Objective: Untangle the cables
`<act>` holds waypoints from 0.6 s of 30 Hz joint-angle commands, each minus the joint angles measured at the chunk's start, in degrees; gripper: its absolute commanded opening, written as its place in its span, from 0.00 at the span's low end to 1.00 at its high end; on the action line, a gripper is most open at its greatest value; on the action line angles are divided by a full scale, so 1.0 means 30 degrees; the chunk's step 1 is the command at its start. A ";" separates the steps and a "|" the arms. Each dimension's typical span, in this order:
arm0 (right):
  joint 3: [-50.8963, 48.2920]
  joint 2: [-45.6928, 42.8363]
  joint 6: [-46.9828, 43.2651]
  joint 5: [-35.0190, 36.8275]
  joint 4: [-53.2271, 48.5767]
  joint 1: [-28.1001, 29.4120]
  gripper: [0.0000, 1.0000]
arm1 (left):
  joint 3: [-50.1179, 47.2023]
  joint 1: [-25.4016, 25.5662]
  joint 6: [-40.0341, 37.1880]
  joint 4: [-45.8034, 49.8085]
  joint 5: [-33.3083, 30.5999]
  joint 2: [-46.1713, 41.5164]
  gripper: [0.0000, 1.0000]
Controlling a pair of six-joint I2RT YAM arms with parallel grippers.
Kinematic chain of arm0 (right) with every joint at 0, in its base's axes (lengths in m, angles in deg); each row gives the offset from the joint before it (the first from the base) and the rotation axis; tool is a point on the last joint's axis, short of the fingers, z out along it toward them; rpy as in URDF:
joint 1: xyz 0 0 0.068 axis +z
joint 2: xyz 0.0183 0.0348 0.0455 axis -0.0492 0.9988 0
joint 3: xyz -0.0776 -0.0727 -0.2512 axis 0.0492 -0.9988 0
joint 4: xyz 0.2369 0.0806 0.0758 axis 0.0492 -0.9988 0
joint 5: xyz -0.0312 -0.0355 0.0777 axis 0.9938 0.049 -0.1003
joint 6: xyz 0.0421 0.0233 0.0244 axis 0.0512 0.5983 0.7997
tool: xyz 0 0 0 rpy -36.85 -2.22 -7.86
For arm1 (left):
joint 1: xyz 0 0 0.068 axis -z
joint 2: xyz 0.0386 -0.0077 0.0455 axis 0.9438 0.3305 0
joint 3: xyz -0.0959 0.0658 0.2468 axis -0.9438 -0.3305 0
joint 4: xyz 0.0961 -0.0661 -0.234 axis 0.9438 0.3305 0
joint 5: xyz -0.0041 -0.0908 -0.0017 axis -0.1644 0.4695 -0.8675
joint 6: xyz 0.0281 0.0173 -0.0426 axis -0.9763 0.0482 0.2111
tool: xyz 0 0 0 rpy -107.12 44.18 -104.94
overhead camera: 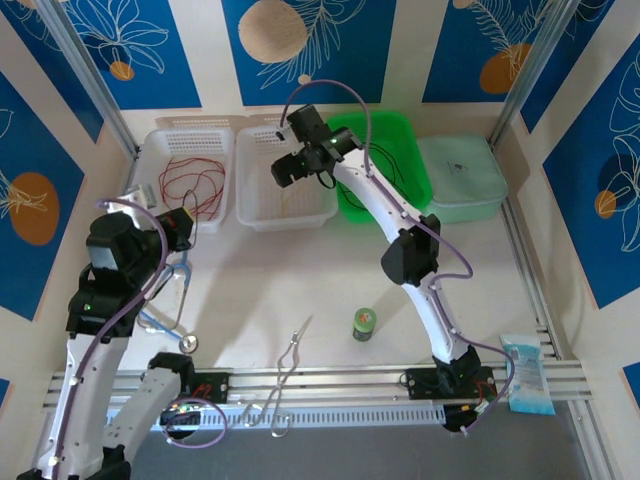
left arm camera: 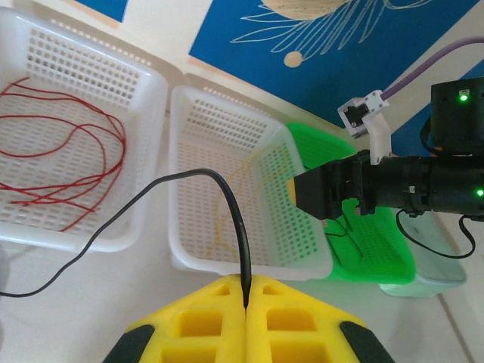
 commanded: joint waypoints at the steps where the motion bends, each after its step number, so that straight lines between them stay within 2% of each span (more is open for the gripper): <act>1: -0.1011 -0.2139 0.0765 -0.0677 -0.0385 -0.0673 0.90 | 0.1770 0.0014 0.1163 -0.0462 0.1613 0.0428 0.00; 7: -0.6216 -0.6888 0.2534 -0.1941 0.2583 -0.1786 0.90 | 0.5046 0.0232 0.2097 -0.1177 0.2903 0.1731 0.00; 12: -1.1179 -1.0860 0.3629 -0.2905 0.5135 -0.3134 0.91 | 0.6435 0.0554 0.4170 -0.2856 0.4367 0.2707 0.00; 15: -1.4283 -1.3200 0.4555 -0.3870 0.6657 -0.4320 0.90 | 0.6602 0.1202 0.5378 -0.4455 0.4633 0.3083 0.00; 18: -1.7111 -1.5378 0.5201 -0.4325 0.7778 -0.5365 0.90 | 0.7154 0.2063 0.5517 -0.5350 0.4677 0.3797 0.00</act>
